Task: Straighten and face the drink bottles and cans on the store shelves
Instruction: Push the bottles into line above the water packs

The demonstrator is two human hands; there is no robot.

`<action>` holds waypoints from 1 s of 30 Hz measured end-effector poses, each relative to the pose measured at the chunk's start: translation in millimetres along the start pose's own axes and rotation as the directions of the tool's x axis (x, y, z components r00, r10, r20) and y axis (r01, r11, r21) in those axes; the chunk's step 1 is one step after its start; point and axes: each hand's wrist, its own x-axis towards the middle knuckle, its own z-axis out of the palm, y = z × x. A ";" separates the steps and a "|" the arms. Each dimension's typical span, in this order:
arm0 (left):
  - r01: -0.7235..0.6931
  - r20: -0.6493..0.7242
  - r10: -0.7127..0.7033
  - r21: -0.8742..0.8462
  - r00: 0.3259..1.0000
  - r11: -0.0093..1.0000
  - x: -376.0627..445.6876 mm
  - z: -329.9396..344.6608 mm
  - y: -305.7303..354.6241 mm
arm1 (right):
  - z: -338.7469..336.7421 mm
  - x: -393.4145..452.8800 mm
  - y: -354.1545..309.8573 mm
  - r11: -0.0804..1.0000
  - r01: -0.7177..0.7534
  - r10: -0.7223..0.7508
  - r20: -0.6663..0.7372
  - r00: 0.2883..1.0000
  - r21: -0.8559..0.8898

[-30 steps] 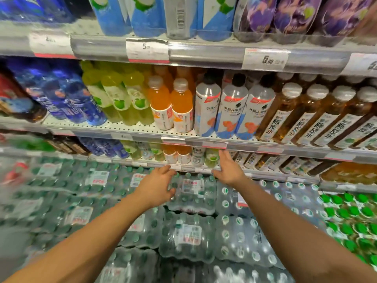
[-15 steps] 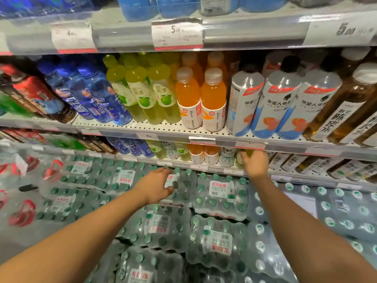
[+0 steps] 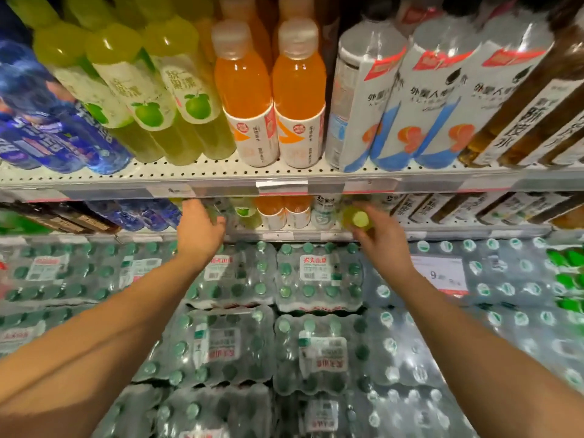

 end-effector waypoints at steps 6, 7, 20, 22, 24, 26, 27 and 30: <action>0.089 -0.045 -0.096 -0.127 0.994 0.988 24.8 10.3 12.8 | -20.6 -38.1 -6.3 0.941 -0.208 0.227 -0.043 0.973 0.266; 0.098 -0.030 -0.104 -0.160 0.994 0.982 28.7 9.5 15.3 | -24.1 -42.3 -8.8 0.918 -0.247 0.272 -0.038 0.962 0.309; -0.003 -0.049 -0.011 -0.287 0.999 0.958 -0.3 3.8 -7.6 | -10.1 -51.0 -71.8 0.965 -0.177 0.135 0.214 0.967 0.191; -0.071 -0.091 0.043 -0.336 0.995 0.939 -14.7 4.0 -19.7 | 3.3 -43.7 -79.0 0.999 -0.034 0.024 0.261 0.965 0.032; -0.111 -0.156 0.053 -0.394 0.986 0.912 -29.6 0.0 -30.9 | 19.3 -36.0 -88.9 0.982 0.099 -0.049 0.292 0.955 -0.160; -0.105 -0.198 0.012 -0.465 0.980 0.879 -45.9 -9.9 -37.7 | 33.6 -29.2 -101.2 0.969 0.137 -0.072 0.294 0.953 -0.208; -0.092 -0.206 -0.013 -0.488 0.978 0.868 -53.6 -14.6 -41.7 | 39.6 -26.4 -108.4 0.971 0.138 -0.080 0.282 0.956 -0.193; -0.104 -0.211 -0.015 -0.543 0.977 0.834 -77.0 -26.3 -58.0 | 57.2 -17.5 -128.3 0.999 0.026 -0.035 0.241 0.970 0.041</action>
